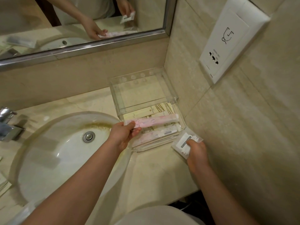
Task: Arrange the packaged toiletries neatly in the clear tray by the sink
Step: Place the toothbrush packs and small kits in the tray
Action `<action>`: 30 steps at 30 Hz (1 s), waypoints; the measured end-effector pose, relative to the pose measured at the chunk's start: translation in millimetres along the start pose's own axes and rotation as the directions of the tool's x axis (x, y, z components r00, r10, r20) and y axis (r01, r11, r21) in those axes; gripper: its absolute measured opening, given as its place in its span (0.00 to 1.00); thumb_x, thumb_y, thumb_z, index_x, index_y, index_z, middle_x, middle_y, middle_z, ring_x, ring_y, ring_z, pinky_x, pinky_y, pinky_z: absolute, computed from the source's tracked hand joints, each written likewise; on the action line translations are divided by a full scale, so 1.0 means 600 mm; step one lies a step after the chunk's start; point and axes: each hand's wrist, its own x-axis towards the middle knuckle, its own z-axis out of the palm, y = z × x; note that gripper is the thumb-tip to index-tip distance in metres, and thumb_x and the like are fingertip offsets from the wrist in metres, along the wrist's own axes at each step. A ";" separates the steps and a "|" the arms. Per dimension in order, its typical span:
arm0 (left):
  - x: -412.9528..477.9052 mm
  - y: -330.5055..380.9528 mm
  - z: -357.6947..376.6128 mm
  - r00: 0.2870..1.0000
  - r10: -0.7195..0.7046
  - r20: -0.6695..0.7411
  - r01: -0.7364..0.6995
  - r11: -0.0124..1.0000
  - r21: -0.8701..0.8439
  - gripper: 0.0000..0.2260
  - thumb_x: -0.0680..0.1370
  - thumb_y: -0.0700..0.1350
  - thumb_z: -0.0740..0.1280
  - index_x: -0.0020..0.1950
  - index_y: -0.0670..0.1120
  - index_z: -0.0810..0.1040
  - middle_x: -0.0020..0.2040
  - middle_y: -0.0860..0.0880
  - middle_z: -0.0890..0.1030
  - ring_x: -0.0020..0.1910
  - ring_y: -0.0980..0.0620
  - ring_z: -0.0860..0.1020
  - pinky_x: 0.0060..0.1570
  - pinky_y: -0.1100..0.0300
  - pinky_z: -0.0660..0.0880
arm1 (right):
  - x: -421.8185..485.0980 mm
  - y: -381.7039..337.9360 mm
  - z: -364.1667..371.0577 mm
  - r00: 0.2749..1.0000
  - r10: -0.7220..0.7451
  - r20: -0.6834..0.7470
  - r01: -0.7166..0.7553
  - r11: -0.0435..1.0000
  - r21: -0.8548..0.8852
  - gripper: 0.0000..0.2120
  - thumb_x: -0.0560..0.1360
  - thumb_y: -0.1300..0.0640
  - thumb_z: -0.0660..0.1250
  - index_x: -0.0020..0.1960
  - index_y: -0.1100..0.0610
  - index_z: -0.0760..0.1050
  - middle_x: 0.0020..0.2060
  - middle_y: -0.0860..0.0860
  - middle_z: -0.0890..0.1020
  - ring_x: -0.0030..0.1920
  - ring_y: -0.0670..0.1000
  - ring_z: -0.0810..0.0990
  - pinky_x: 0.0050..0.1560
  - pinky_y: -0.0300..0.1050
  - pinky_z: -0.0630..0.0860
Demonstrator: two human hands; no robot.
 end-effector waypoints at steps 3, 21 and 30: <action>0.001 -0.001 -0.004 1.000 0.002 -0.010 -0.002 1.000 0.015 0.11 0.80 0.35 0.64 0.60 0.31 0.73 0.42 0.37 0.82 0.29 0.52 0.83 0.30 0.65 0.80 | 0.003 0.003 0.002 1.000 0.005 0.002 -0.005 1.000 0.008 0.13 0.77 0.71 0.60 0.59 0.64 0.75 0.41 0.56 0.81 0.39 0.53 0.80 0.39 0.47 0.76; -0.005 -0.022 -0.012 0.831 0.545 0.108 -0.180 0.080 0.980 0.10 0.74 0.48 0.67 0.55 0.48 0.78 0.49 0.48 0.82 0.43 0.44 0.81 0.39 0.53 0.78 | 0.023 -0.030 0.040 0.990 -0.005 0.142 0.025 0.990 -0.139 0.02 0.77 0.60 0.70 0.48 0.55 0.79 0.48 0.57 0.86 0.49 0.56 0.86 0.53 0.57 0.82; -0.012 -0.090 0.025 0.769 0.299 0.565 -0.448 -0.379 0.810 0.30 0.80 0.60 0.54 0.77 0.44 0.58 0.79 0.43 0.57 0.78 0.41 0.50 0.75 0.43 0.53 | 0.061 -0.061 0.143 0.993 0.018 0.121 0.026 0.936 -0.351 0.07 0.77 0.56 0.69 0.45 0.60 0.78 0.29 0.52 0.76 0.22 0.46 0.71 0.21 0.36 0.67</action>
